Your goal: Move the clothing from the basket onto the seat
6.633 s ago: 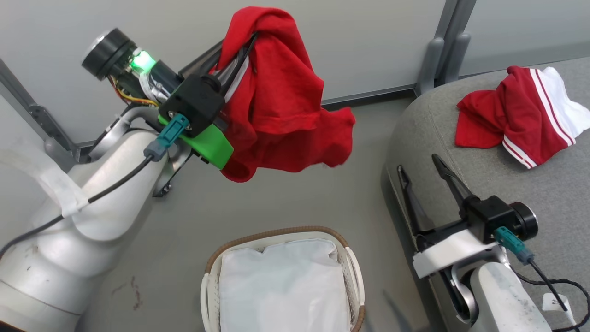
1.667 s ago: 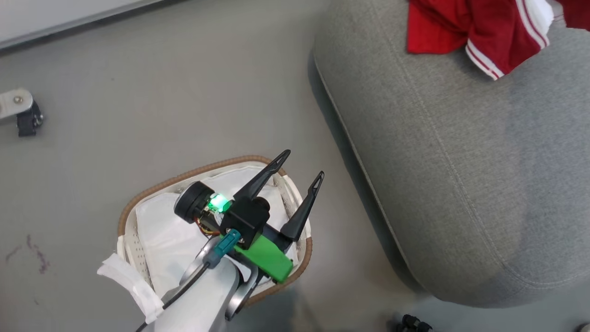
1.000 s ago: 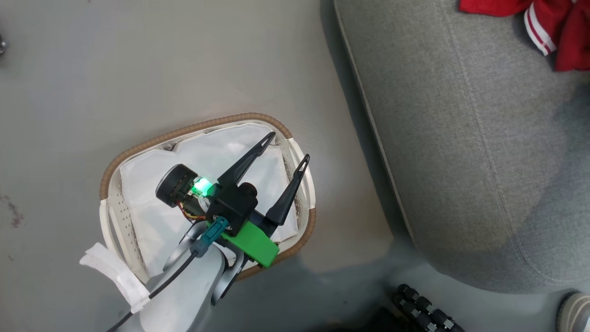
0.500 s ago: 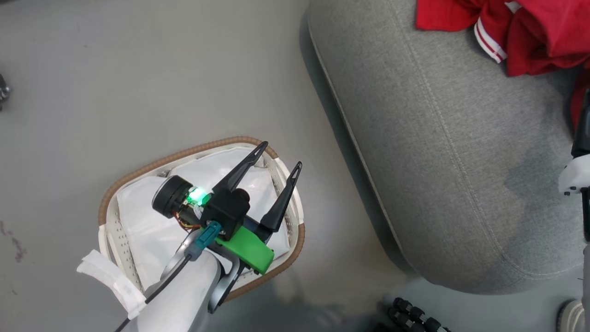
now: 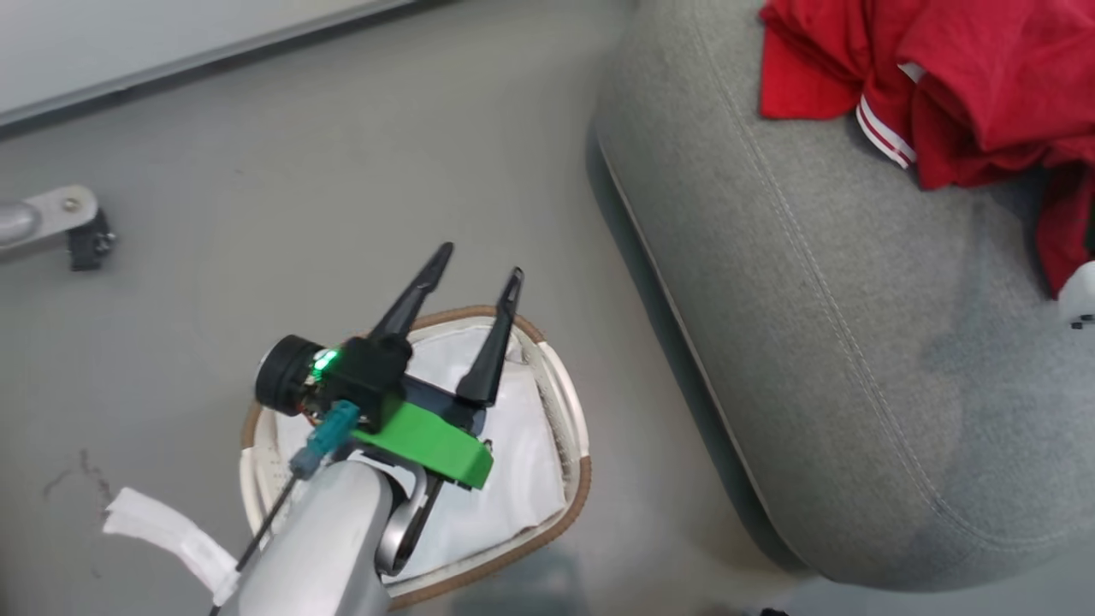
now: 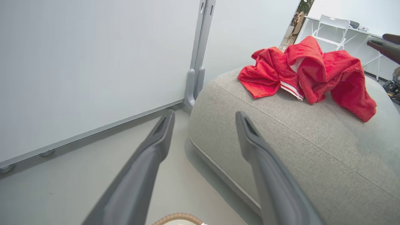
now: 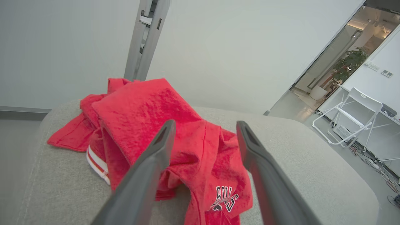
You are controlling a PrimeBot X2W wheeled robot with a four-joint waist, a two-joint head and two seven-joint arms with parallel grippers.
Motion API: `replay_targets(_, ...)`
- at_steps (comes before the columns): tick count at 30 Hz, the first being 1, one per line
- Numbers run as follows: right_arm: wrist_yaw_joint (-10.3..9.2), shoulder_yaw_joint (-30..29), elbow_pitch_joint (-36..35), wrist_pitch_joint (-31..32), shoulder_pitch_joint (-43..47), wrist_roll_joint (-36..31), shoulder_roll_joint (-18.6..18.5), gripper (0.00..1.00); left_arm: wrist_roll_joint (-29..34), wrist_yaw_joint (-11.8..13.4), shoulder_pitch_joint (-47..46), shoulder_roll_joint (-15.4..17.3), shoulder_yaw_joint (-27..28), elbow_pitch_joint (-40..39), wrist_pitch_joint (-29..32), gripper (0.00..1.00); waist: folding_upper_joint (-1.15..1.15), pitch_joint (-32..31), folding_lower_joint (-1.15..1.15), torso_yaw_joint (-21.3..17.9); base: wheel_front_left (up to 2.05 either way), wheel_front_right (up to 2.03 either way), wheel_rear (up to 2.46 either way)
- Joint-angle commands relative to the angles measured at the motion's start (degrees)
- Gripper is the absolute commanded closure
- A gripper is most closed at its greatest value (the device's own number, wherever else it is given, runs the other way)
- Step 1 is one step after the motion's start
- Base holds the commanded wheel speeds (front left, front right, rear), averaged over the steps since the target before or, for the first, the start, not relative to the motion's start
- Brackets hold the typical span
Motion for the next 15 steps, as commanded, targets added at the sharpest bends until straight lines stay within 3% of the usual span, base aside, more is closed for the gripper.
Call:
replay_targets(1, -0.08, 0.90, 0.50, -0.11, -0.83, -0.23, 0.12, 0.00, -0.21, -0.13, 1.29, -0.34, 1.57, -0.60, -0.04, 0.00, 0.00, -3.85, 0.00, 3.81, 0.00, 0.00, 0.00)
replay_targets(4, -0.08, 3.18, 1.56, -0.11, -2.32, 0.48, 0.40, 0.00, -0.21, -0.09, 2.73, -1.33, 5.29, -1.39, -0.04, 0.00, 0.00, -5.64, 0.00, 5.90, 0.00, 0.00, 0.00)
replay_targets(15, -0.08, 12.19, 5.59, -0.11, -2.94, 4.72, 7.81, 0.00, -0.55, 0.56, 9.33, -3.42, 19.34, -1.01, -0.04, 0.00, 0.00, -10.71, 0.00, 12.34, 0.00, 0.00, 0.00)
